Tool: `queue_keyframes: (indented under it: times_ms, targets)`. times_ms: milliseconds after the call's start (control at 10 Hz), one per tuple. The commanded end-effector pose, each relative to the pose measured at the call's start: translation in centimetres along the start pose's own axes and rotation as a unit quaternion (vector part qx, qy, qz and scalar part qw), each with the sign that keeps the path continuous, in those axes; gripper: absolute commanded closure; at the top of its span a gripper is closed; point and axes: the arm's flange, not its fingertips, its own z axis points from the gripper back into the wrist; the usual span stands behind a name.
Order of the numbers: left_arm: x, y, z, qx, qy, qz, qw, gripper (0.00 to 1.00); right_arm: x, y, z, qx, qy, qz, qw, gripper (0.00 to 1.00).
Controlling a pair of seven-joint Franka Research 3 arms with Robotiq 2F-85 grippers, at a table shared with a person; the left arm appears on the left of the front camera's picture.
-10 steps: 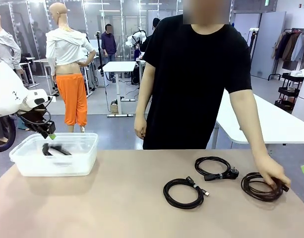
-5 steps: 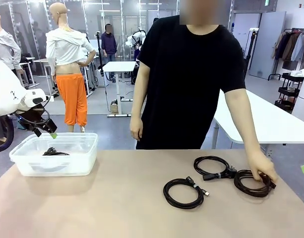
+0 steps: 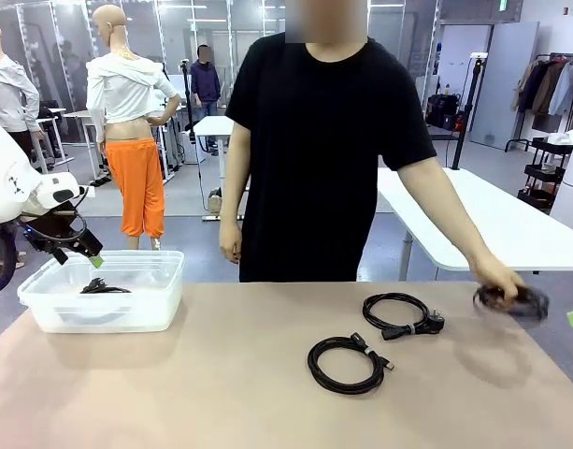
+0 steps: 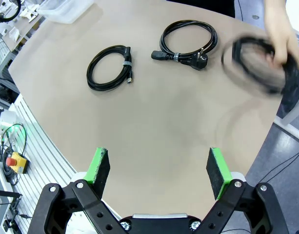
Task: Organize and store the cables.
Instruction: Place the Power Cable into the Organizing box.
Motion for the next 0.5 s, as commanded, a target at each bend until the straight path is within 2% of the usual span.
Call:
queue_keyframes:
  times_ms: [0, 400]
  targets:
    - [1.15, 0.36, -0.35, 0.0, -0.001, -0.001, 1.0, 0.0, -0.04, -0.12, -0.15, -0.004, 0.002, 0.004, 1.0, 0.0]
    - [1.15, 0.36, -0.35, 0.0, -0.001, -0.001, 1.0, 0.0, -0.04, -0.12, -0.15, -0.004, 0.002, 0.004, 1.0, 0.0]
